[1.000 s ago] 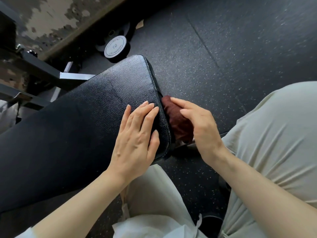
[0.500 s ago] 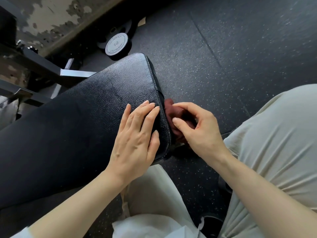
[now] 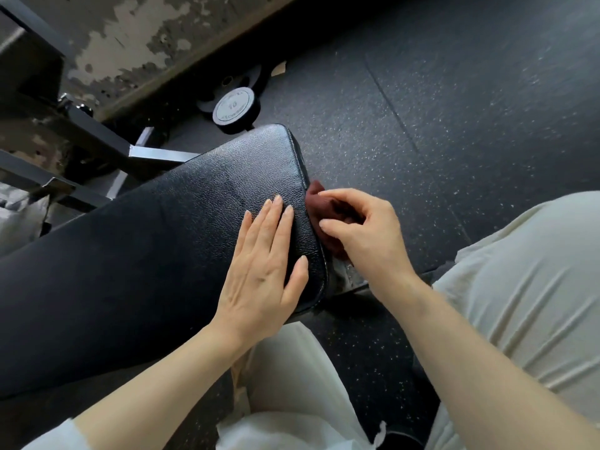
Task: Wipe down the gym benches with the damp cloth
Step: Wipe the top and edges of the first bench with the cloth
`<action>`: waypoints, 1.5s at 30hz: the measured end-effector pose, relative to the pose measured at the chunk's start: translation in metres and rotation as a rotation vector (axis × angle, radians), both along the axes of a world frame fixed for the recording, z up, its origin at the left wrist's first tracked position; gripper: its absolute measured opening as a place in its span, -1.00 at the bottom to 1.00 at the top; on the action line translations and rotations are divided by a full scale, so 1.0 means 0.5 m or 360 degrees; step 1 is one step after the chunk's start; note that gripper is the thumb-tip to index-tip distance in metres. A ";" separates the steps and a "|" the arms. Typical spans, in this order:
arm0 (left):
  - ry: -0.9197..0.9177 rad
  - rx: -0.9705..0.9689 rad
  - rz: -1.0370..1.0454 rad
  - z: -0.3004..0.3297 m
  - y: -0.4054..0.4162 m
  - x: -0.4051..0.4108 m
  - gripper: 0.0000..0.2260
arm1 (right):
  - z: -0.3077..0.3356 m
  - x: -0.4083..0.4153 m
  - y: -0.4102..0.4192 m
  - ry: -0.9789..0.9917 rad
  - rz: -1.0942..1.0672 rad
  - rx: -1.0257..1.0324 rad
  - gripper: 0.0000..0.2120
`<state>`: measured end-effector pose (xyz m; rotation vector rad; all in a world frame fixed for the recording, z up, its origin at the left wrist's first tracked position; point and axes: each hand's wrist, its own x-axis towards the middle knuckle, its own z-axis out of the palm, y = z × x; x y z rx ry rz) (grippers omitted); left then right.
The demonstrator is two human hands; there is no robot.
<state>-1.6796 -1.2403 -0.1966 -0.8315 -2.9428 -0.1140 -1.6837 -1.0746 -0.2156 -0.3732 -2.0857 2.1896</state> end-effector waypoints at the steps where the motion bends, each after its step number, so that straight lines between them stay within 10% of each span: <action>1: 0.0004 -0.0020 -0.0005 0.000 0.001 -0.001 -0.44 | -0.015 0.006 -0.003 -0.0007 -0.0007 -0.0028 -0.67; 21: -0.0002 -0.0162 -0.0018 -0.005 0.011 0.002 -0.45 | -0.048 0.064 0.003 0.0066 -0.0072 -0.0235 -0.61; 45: 0.0020 -0.0200 -0.0007 -0.006 0.010 0.003 -0.44 | -0.086 0.112 -0.025 0.0252 -0.0340 0.0324 -0.59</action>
